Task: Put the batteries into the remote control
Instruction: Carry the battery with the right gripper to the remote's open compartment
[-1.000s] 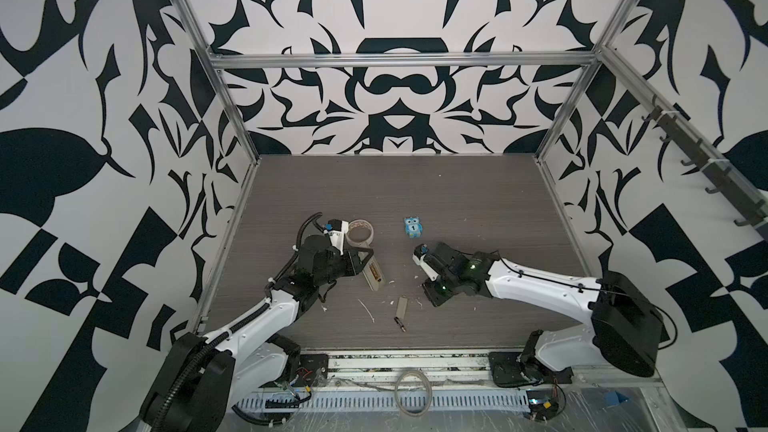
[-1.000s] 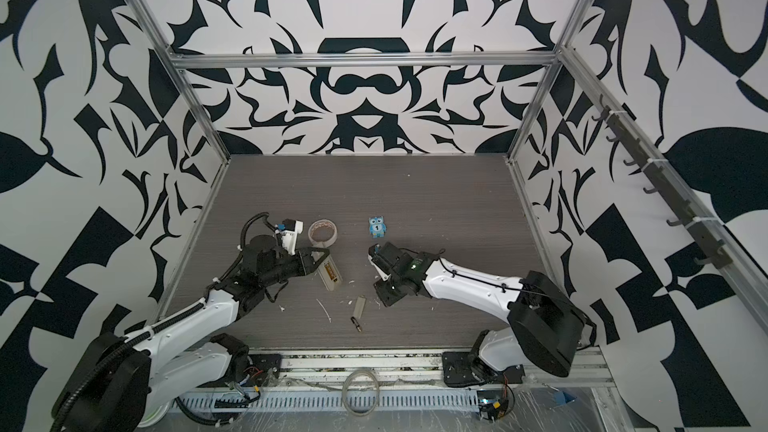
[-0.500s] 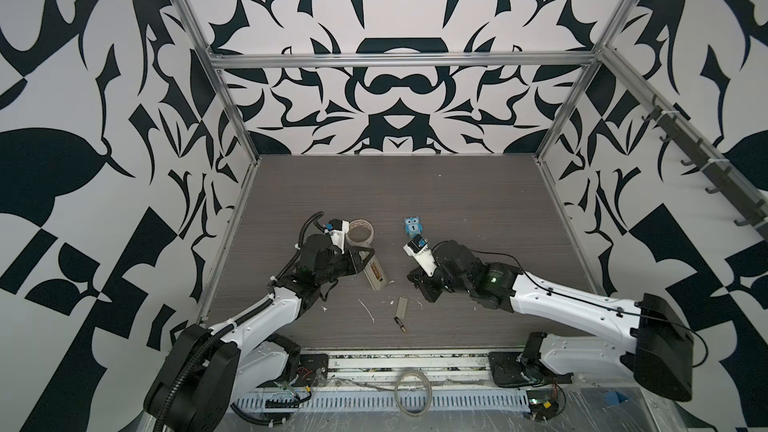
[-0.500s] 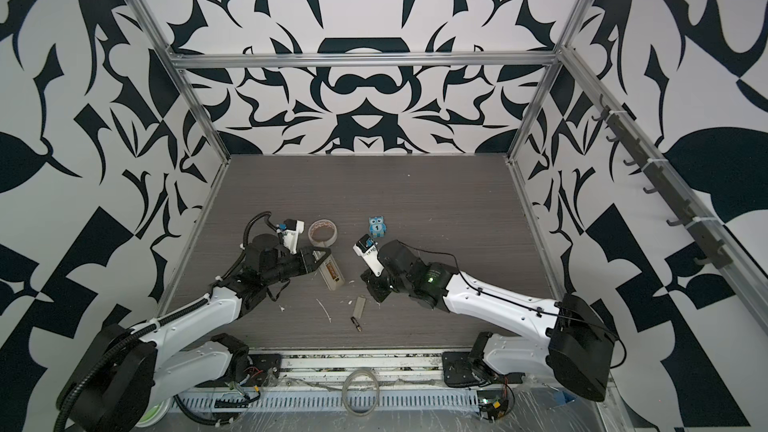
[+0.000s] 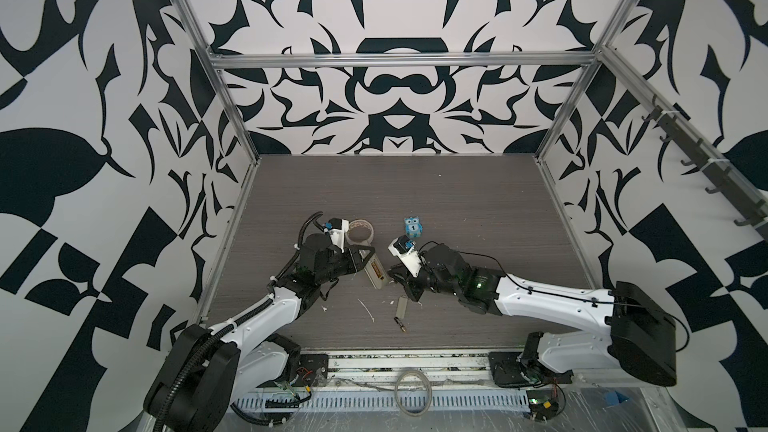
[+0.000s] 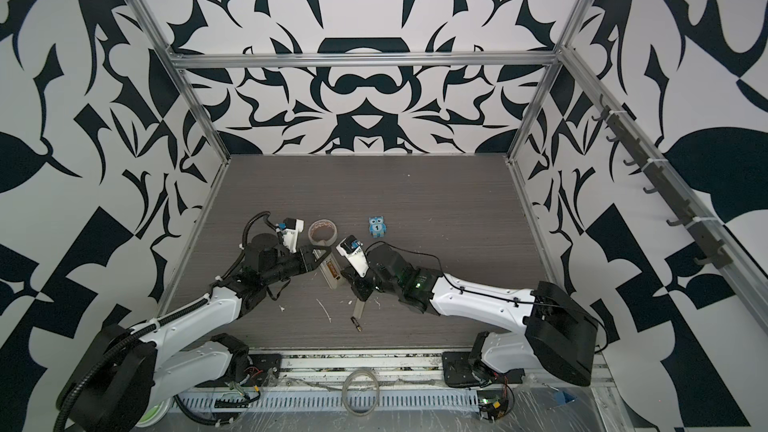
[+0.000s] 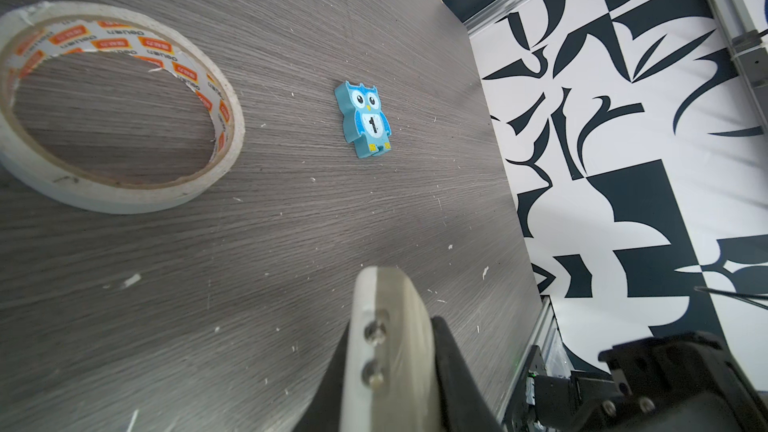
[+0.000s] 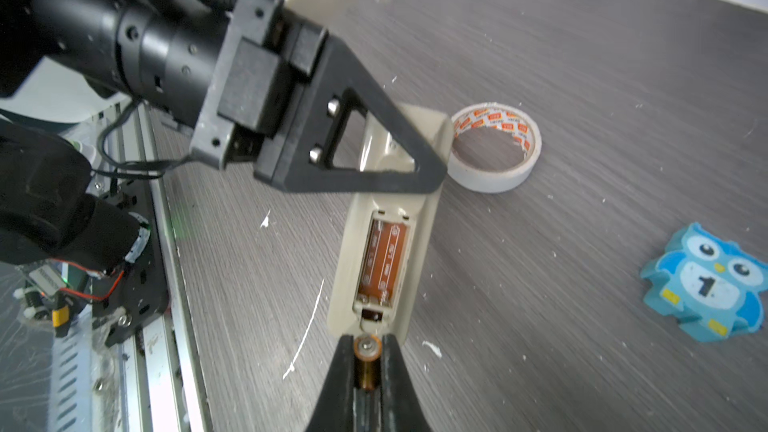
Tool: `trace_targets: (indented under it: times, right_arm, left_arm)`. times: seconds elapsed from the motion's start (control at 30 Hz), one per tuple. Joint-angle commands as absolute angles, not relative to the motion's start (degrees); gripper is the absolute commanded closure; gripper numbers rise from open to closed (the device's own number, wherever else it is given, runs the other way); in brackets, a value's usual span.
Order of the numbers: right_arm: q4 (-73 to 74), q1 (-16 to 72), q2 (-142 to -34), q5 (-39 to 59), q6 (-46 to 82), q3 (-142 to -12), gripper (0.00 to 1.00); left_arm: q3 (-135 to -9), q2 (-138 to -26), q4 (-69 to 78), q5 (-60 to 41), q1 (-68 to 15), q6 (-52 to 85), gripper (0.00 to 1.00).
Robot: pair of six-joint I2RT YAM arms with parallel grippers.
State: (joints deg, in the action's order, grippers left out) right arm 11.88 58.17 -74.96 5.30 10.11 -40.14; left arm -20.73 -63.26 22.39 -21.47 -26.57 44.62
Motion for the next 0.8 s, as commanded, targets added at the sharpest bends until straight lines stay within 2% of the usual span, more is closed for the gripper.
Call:
trace_targets:
  times: [0.0,0.77]
  right_arm:
    - [18.6,58.4,-74.5,4.1,9.6,-41.4,1.0]
    - [25.9,58.4,-82.0,4.1,9.1,-43.8,1.0]
  left_arm:
    - [-21.6,-62.1,25.5,-23.2,-26.3,45.0,1.0]
    - [-21.7,-62.5,27.1,-25.4,-26.5,46.1,1.0]
